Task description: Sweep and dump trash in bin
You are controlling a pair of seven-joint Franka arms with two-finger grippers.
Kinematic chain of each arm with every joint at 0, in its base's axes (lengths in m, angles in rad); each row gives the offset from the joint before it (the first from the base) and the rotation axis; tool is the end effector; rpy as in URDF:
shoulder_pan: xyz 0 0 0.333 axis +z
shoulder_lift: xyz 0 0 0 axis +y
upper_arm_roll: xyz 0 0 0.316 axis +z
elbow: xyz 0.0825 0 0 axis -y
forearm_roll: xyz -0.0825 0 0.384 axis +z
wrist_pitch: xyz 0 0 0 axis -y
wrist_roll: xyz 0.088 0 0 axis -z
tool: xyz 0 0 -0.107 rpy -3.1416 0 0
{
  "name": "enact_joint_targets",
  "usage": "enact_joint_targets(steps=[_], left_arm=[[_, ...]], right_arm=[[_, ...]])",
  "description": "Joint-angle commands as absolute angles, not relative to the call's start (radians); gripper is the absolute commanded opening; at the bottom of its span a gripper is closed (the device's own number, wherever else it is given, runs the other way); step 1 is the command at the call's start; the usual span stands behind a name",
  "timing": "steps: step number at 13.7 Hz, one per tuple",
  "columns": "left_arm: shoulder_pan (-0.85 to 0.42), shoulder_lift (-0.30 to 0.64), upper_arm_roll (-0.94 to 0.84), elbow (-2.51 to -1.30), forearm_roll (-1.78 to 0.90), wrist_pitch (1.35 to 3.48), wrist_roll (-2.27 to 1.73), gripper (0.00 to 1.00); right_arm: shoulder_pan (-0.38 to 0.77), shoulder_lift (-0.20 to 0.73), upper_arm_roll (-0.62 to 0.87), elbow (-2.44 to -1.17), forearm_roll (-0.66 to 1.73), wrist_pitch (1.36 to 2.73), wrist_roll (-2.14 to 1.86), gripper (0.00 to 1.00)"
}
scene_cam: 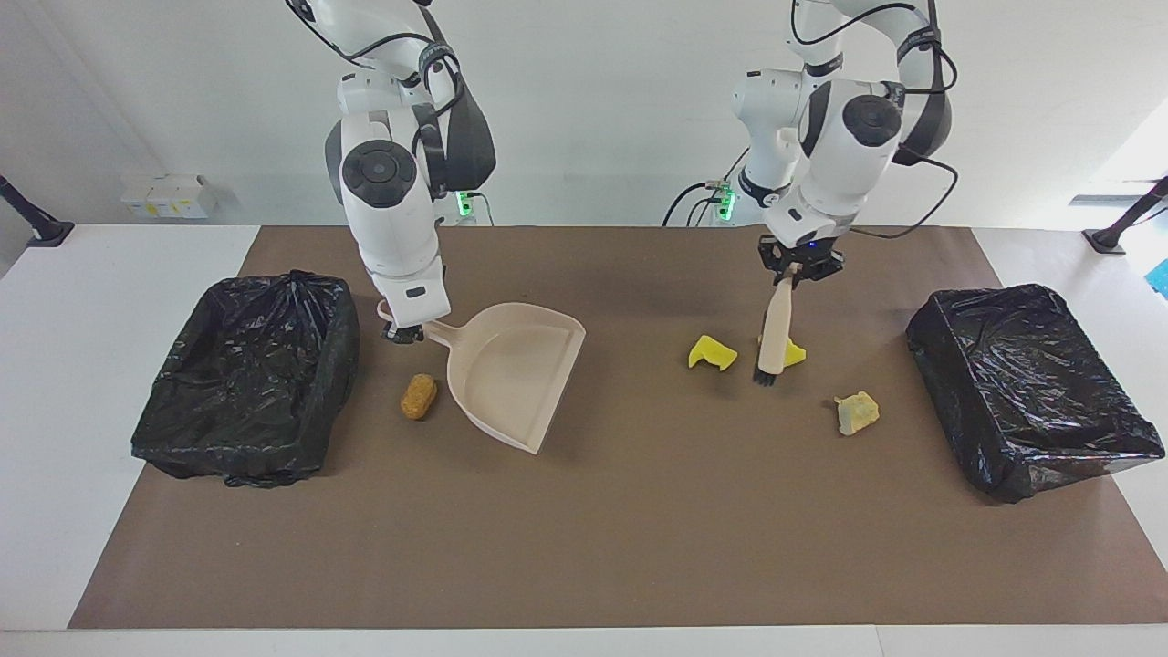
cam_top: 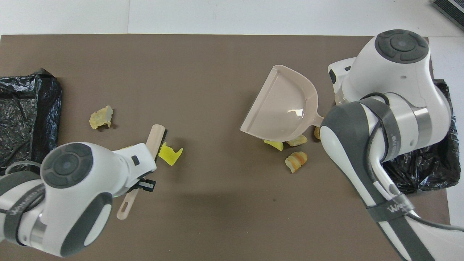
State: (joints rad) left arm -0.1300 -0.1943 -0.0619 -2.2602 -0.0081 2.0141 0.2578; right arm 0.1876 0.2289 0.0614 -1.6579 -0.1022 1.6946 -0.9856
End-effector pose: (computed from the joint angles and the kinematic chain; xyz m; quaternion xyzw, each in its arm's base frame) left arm 0.4704 -0.0926 0.4375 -0.9751 0.2204 0.0261 0.0015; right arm 0.5930 0.1379 0.4599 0.8045 0.5846 -0.1046 0.0056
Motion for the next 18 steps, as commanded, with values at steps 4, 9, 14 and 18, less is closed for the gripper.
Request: enact_joint_targets(steps=[4, 9, 14, 18], left_arm=[[0.104, 0.081, -0.08, -2.07, 0.041, 2.202, 0.658, 0.0], [0.159, 0.236, -0.08, -1.913, 0.19, 2.342, 0.75, 0.0], [0.233, 0.247, -0.08, -1.913, 0.241, 2.292, 0.793, 0.0], [0.209, 0.157, -0.08, -2.071, 0.242, 2.281, 0.787, 0.0]], right_arm=[[0.331, 0.221, 0.071, -1.749, -0.109, 1.784, -0.928, 0.0], [0.417, 0.235, 0.074, -1.841, -0.101, 1.882, -0.778, 0.0], [0.499, 0.272, 0.074, -1.845, -0.095, 1.934, -0.69, 0.0], [0.505, 0.27, 0.074, -1.853, -0.097, 1.942, -0.744, 0.0]])
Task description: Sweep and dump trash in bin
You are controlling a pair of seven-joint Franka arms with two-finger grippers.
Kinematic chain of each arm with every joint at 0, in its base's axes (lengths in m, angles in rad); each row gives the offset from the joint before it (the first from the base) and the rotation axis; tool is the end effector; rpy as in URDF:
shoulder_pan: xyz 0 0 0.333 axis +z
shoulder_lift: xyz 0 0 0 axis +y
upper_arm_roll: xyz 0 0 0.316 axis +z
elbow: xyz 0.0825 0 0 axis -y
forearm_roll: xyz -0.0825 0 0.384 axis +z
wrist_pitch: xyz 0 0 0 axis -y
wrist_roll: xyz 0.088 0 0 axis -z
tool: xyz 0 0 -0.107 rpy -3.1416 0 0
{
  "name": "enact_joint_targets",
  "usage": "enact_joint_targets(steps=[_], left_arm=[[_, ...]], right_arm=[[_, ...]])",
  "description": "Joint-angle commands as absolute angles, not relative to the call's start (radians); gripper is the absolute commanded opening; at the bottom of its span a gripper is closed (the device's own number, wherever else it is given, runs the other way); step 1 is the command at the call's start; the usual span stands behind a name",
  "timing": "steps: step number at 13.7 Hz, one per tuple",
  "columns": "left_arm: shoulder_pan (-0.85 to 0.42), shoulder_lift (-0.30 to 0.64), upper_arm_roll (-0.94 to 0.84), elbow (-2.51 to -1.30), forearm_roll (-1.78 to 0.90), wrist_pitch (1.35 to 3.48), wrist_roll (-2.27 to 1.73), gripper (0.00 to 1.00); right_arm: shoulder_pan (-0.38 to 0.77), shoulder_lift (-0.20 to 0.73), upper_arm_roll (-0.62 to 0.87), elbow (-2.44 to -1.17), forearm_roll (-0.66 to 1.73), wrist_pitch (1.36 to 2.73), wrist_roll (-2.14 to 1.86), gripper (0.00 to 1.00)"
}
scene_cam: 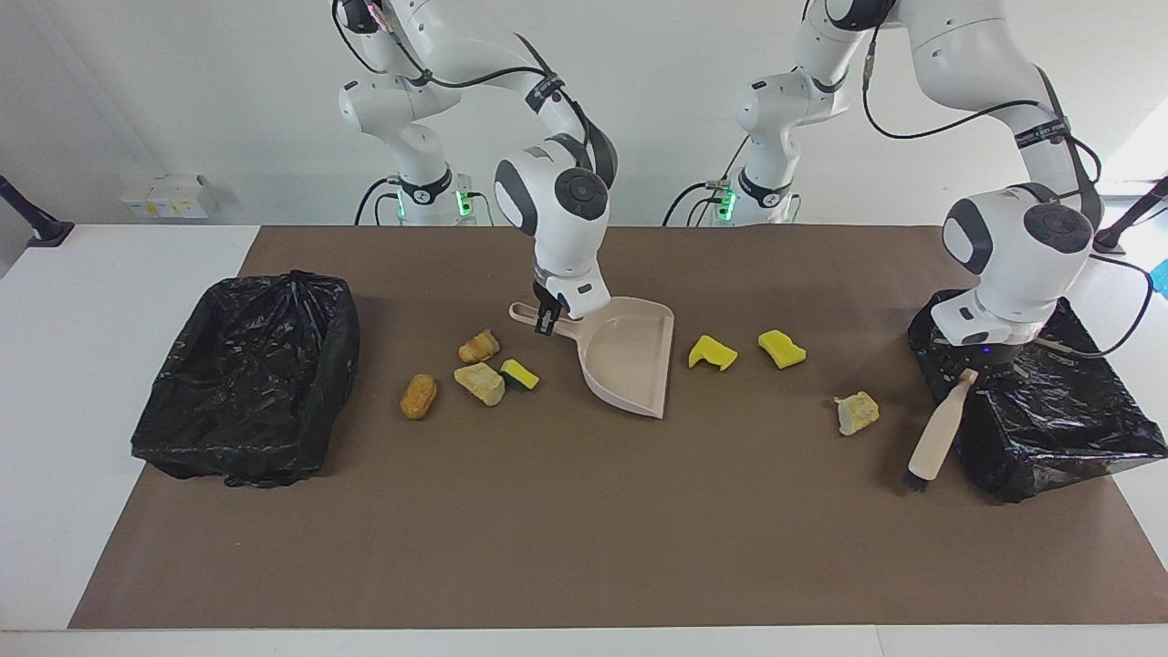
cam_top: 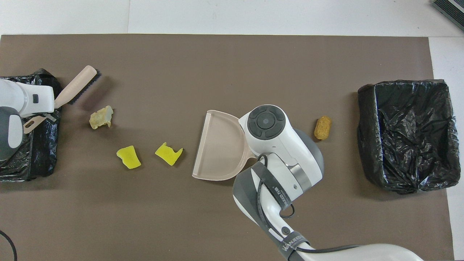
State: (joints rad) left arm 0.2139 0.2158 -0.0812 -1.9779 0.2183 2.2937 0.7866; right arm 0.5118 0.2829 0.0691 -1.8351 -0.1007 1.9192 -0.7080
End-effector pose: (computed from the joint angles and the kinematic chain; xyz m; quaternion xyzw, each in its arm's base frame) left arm 0.6006 0.0868 0.3701 -0.9196 0.3821 -0.0113 0.0911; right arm 0.5097 0.3234 0.3623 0.7820 0.6144 -0.1007 0.0293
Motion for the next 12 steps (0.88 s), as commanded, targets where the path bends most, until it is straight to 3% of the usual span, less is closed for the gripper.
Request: enact_joint_targets(steps=[1, 5, 9, 12], left_arm=[[0.193, 0.144, -0.081, -2.089, 0.242, 2.243, 0.788, 0.0], [0.123, 0.085, -0.086, -2.132, 0.238, 2.008, 0.74, 0.0], [0.039, -0.014, -0.089, -2.299, 0.18, 2.034, 0.568, 0.0], [-0.055, -0.051, -0.089, -2.353, 0.16, 2.033, 0.37, 0.0]], right_arm=[[0.506, 0.27, 0.074, -1.858, -0.097, 1.944, -0.747, 0.0], [0.509, 0.27, 0.074, -1.868, -0.114, 1.942, -0.749, 0.0], [0.509, 0.27, 0.074, -1.868, -0.114, 1.942, -0.762, 0.0], [0.509, 0.272, 0.072, -1.868, -0.115, 1.944, -0.796, 0.0]])
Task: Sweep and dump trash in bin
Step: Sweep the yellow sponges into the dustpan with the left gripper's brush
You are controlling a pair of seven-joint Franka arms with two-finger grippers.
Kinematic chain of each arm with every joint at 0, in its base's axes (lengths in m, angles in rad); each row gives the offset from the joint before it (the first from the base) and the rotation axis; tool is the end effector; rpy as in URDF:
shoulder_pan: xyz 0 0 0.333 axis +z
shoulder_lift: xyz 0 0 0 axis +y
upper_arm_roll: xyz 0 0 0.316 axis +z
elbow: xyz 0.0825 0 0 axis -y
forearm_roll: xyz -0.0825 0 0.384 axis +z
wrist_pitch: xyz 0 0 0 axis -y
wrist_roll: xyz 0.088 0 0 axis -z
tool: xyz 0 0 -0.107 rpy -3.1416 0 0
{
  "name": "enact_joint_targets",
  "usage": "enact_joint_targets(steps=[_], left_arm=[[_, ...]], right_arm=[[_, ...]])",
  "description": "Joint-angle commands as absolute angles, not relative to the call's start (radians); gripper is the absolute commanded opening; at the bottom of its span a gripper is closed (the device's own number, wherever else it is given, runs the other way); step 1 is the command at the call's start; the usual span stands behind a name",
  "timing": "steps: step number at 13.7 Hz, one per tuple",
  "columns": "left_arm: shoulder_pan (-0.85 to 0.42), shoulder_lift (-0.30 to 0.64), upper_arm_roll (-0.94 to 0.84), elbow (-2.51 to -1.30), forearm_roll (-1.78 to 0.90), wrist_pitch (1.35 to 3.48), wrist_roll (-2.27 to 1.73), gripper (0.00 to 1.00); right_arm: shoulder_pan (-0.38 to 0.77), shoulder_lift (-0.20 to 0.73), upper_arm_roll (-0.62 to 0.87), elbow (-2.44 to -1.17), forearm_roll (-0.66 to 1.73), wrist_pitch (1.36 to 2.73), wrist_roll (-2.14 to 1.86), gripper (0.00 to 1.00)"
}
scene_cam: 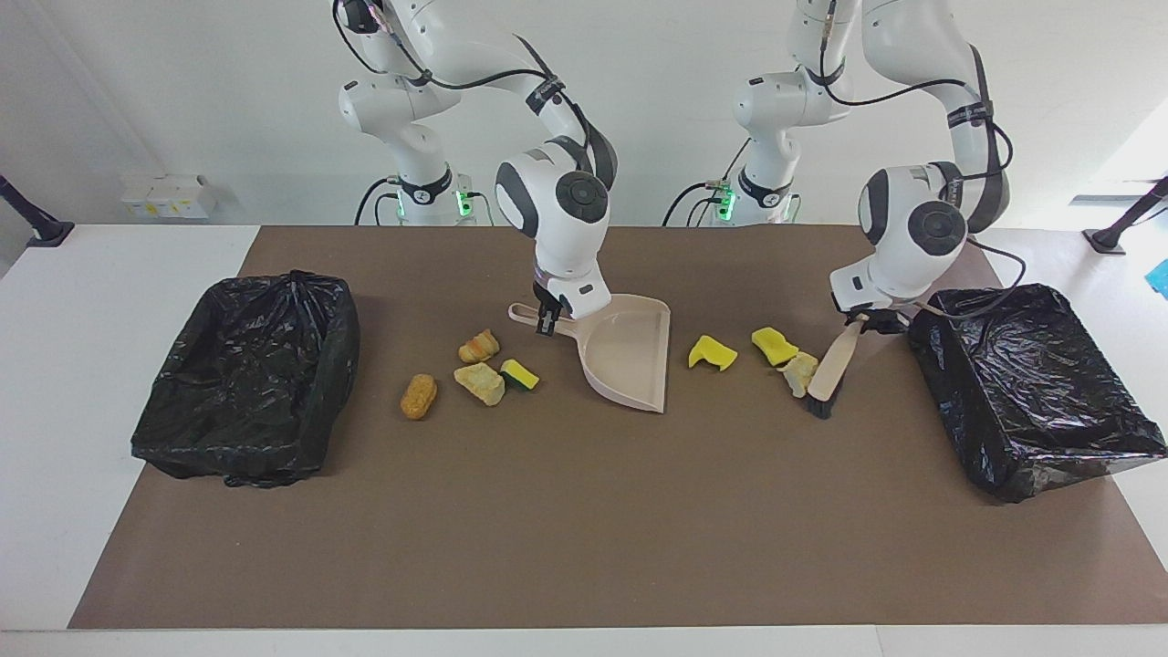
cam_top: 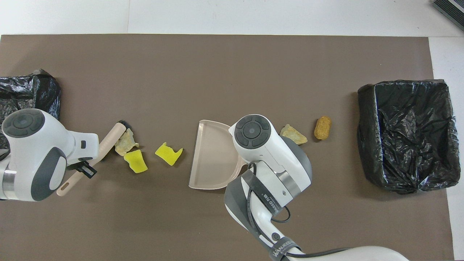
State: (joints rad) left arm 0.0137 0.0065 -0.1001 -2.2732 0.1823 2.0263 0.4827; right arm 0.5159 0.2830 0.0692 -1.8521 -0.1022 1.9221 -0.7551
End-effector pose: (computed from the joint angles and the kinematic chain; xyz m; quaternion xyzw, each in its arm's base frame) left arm 0.4878 -0.0318 0.3362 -0.9341 0.3254 0.1382 0.0495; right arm 0.5050 0.3234 0.3551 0.7649 0.6344 -0.1083 0.0270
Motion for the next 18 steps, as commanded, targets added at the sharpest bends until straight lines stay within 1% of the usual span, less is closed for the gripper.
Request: enact_joint_targets(steps=[1, 4, 7, 9, 12, 14, 16, 18], left_arm=[[-0.087, -0.054, -0.089, -2.359, 0.152, 2.034, 0.301, 0.0], [-0.199, -0.058, -0.091, -2.359, 0.111, 2.034, 0.1, 0.0], [-0.313, -0.064, -0.091, -2.358, -0.021, 2.033, -0.035, 0.0], [-0.4, -0.061, -0.091, -2.339, -0.047, 2.04, -0.06, 0.0], [-0.433, -0.054, -0.092, -2.327, -0.213, 2.046, -0.081, 0.0], [-0.474, -0.051, -0.094, -2.315, -0.271, 2.055, -0.087, 0.0], [-0.482, -0.049, -0.094, -2.315, -0.403, 2.077, -0.112, 0.0], [-0.486, -0.049, -0.091, -2.297, -0.475, 2.057, -0.115, 0.0]], right_arm=[[0.509, 0.272, 0.072, -1.868, -0.115, 1.944, -0.81, 0.0], [0.506, 0.272, 0.072, -1.868, -0.129, 1.947, -0.83, 0.0], [0.506, 0.272, 0.072, -1.868, -0.13, 1.948, -0.842, 0.0], [0.505, 0.273, 0.072, -1.868, -0.13, 1.948, -0.845, 0.0], [0.503, 0.273, 0.072, -1.871, -0.13, 1.948, -0.844, 0.0], [0.503, 0.273, 0.072, -1.871, -0.13, 1.948, -0.844, 0.0], [0.503, 0.272, 0.072, -1.871, -0.129, 1.948, -0.844, 0.0], [0.502, 0.273, 0.072, -1.871, -0.13, 1.948, -0.845, 0.0]])
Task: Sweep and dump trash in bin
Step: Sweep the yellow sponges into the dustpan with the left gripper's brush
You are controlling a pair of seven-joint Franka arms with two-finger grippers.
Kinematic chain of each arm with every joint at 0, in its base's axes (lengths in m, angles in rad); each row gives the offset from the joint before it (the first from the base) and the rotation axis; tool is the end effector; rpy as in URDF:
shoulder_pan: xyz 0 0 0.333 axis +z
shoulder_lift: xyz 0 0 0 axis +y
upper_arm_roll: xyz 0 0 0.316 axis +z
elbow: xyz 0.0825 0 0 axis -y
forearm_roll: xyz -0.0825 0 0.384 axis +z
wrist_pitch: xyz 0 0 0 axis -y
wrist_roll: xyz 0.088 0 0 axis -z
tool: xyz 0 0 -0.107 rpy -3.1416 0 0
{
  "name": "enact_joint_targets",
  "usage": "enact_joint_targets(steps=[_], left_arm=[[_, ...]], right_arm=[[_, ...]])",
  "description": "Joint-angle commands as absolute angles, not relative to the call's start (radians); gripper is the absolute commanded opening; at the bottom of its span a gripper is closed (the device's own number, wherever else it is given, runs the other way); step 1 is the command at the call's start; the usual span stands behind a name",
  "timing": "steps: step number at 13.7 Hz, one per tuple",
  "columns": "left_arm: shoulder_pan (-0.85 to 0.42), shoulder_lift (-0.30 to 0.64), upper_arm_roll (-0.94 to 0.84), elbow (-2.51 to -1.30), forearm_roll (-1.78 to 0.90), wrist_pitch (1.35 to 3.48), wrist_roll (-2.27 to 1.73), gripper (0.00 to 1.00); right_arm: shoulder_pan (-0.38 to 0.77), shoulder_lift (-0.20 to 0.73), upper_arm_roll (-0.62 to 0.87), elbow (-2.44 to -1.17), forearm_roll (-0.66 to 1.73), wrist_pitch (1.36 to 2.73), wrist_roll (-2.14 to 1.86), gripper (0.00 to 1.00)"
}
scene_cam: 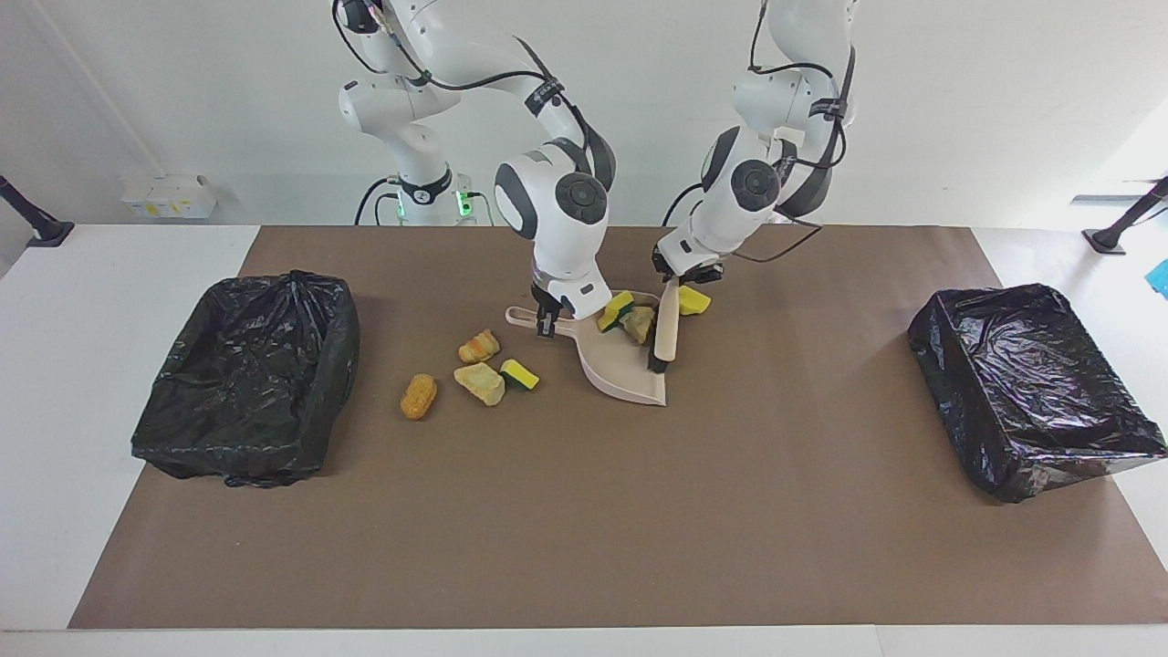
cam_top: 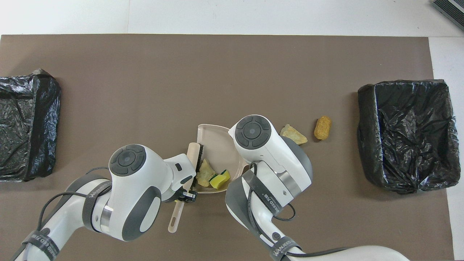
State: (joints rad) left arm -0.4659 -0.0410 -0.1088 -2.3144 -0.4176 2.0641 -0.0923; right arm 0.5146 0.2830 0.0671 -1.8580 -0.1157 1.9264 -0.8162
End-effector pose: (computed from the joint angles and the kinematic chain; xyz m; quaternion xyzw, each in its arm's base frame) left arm 0.3935 -0.2803 0.3472 0.9731 -0.1189 -0.1518 0.1264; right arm 0.5057 0.3206 0.3529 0.7438 0.6585 -0.1106 0.0296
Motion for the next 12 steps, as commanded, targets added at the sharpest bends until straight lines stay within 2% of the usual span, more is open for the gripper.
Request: enact_joint_targets(steps=[1, 4, 8, 12], left_arm=[[-0.479, -0.057, -0.087, -2.287, -0.474, 2.039, -0.12, 0.0], [-0.401, -0.081, -0.081, -2.212, -0.367, 1.866, -0.153, 0.0], [-0.397, -0.187, -0.084, -2.212, -0.209, 1.69, -0.342, 0.0], [-0.408, -0.31, -0.092, -2.36, -0.198, 1.67, -0.555, 0.0]], right_arm=[[0.502, 0.272, 0.072, -1.871, -0.138, 1.953, -0.874, 0.0], [0.497, 0.275, 0.072, -1.871, -0.173, 1.973, -0.956, 0.0], [0.495, 0.275, 0.072, -1.87, -0.228, 1.973, -1.017, 0.0], [0.503, 0.255, 0.072, -1.916, -0.247, 1.991, -1.029, 0.0]])
